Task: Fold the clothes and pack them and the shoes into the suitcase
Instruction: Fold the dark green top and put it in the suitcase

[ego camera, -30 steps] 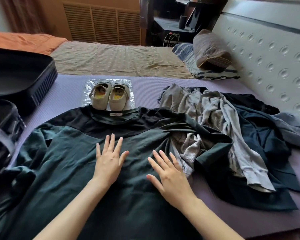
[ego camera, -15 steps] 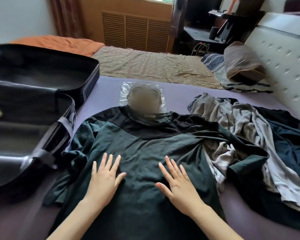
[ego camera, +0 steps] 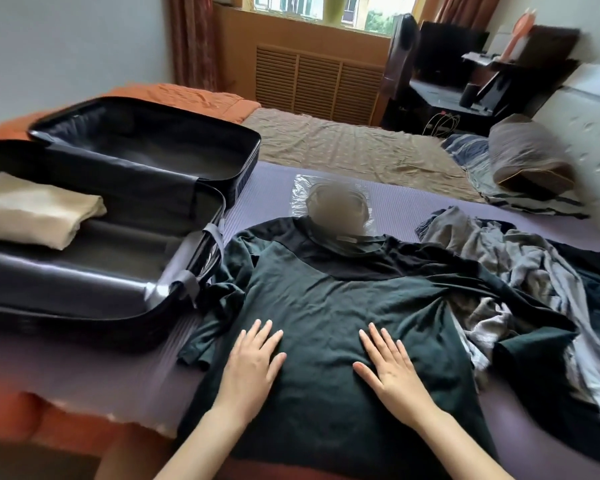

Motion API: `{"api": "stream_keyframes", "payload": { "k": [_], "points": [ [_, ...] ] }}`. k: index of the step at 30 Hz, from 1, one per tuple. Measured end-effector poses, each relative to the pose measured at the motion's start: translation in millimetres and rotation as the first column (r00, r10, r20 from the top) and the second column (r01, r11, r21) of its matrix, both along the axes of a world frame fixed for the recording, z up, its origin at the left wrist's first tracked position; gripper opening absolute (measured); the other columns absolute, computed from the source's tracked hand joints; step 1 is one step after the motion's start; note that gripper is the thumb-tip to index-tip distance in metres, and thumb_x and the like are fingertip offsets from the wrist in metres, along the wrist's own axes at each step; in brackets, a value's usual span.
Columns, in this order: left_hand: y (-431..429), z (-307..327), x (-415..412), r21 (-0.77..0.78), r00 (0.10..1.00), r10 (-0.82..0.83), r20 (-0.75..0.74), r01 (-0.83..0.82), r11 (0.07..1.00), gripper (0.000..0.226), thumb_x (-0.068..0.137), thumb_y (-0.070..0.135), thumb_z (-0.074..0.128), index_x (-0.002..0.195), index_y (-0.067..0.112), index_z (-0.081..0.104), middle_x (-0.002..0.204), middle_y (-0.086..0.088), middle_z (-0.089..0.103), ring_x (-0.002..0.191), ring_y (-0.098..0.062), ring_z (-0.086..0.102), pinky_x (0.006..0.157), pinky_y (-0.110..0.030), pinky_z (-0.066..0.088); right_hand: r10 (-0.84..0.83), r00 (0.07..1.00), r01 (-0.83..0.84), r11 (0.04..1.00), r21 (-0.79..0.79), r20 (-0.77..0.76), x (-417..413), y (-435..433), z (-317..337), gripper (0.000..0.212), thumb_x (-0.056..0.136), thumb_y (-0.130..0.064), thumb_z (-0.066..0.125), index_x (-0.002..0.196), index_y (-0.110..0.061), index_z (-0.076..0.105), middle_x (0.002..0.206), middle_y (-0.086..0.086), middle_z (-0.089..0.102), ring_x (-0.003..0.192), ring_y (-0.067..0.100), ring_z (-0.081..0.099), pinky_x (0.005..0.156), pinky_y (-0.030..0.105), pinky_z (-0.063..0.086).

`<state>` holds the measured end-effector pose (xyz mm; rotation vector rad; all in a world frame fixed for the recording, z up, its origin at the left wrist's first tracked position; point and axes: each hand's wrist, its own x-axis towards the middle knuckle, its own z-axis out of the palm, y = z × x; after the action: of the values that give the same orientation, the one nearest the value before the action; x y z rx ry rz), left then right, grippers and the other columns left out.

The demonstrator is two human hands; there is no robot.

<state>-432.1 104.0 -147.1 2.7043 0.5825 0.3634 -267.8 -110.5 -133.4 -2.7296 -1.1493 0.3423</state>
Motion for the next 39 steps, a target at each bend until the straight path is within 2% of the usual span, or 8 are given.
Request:
{"api": "stream_keyframes", "payload": {
  "k": [5,12,17,22,27,32,36,39],
  "points": [
    [11,16,-52,-0.137,0.832,0.287,0.474,-0.252,0.958,0.020,0.081,0.011,0.060,0.096,0.019,0.070,0.101,0.005,0.067,0.102,-0.016,0.055,0.096,-0.026,0.035,0.054,0.998,-0.060,0.977,0.203,0.035,-46,18,6,0.100,0.073,-0.083,-0.008,0.145,-0.028,0.033,0.155,-0.014,0.009,0.142,0.006,0.010,0.113,0.015,-0.005],
    [35,11,-67,-0.344,0.722,0.594,0.354,-0.490,0.801,0.032,0.074,-0.004,0.071,0.104,0.006,0.067,0.100,-0.015,0.067,0.093,-0.036,0.056,0.084,-0.043,0.044,0.115,0.993,-0.099,0.923,0.373,-0.023,-92,48,14,0.063,0.086,-0.063,0.028,0.127,-0.026,0.058,0.145,-0.011,0.040,0.130,0.008,0.040,0.107,0.007,0.013],
    [21,41,-61,-0.521,0.685,0.570,0.454,-0.314,0.793,0.020,0.079,0.006,0.071,0.093,0.021,0.071,0.084,0.002,0.070,0.076,-0.016,0.064,0.072,-0.027,0.048,0.129,0.972,0.007,0.817,0.576,-0.195,-104,66,34,0.036,0.089,-0.025,0.055,0.124,-0.029,0.059,0.130,-0.021,0.051,0.120,-0.004,0.048,0.106,0.021,0.034],
    [-3,65,-34,-0.919,0.715,0.602,0.357,0.151,0.365,0.016,0.081,0.002,0.067,0.092,0.014,0.069,0.084,-0.001,0.073,0.079,-0.011,0.070,0.068,-0.023,0.057,0.276,0.829,0.146,0.733,0.664,-0.487,-109,87,54,0.072,0.081,-0.003,0.068,0.140,-0.034,0.041,0.134,-0.022,0.049,0.109,0.001,0.057,0.091,0.022,0.049],
    [-14,63,-24,-0.940,0.836,0.447,0.319,0.218,0.262,0.016,0.091,0.013,0.056,0.100,0.010,0.068,0.090,-0.006,0.074,0.086,-0.016,0.070,0.069,-0.025,0.057,0.198,0.830,0.325,0.589,0.740,-0.522,-98,96,49,0.039,0.078,-0.002,0.072,0.112,-0.021,0.068,0.104,-0.002,0.072,0.096,0.013,0.068,0.084,0.030,0.054],
    [1,43,-21,-0.831,0.857,0.392,0.334,0.071,0.552,0.018,0.092,0.011,0.057,0.098,0.024,0.068,0.096,0.006,0.072,0.092,-0.007,0.066,0.078,-0.016,0.051,0.096,0.779,0.531,0.422,0.734,-0.619,-68,99,61,0.023,0.087,0.003,0.062,0.078,-0.017,0.068,0.072,-0.009,0.071,0.070,-0.001,0.062,0.070,0.015,0.047],
    [24,30,-15,-0.567,0.878,0.286,0.384,-0.020,0.824,0.039,0.081,-0.001,0.067,0.109,0.026,0.061,0.110,0.006,0.062,0.102,-0.004,0.058,0.087,-0.011,0.043,-0.054,0.742,0.658,0.251,0.711,-0.668,-15,95,73,0.013,0.092,-0.001,0.056,0.098,-0.008,0.065,0.087,0.003,0.067,0.077,0.008,0.061,0.078,0.026,0.052],
    [41,27,4,-0.372,0.903,0.180,0.390,-0.024,0.928,0.042,0.078,0.001,0.070,0.116,0.018,0.062,0.119,0.002,0.059,0.114,-0.010,0.051,0.102,-0.020,0.035,-0.334,0.773,0.626,0.544,0.559,-0.540,22,77,62,0.034,0.095,-0.018,0.052,0.129,-0.010,0.053,0.102,0.003,0.063,0.094,0.022,0.058,0.090,0.044,0.047]
  ]
}}
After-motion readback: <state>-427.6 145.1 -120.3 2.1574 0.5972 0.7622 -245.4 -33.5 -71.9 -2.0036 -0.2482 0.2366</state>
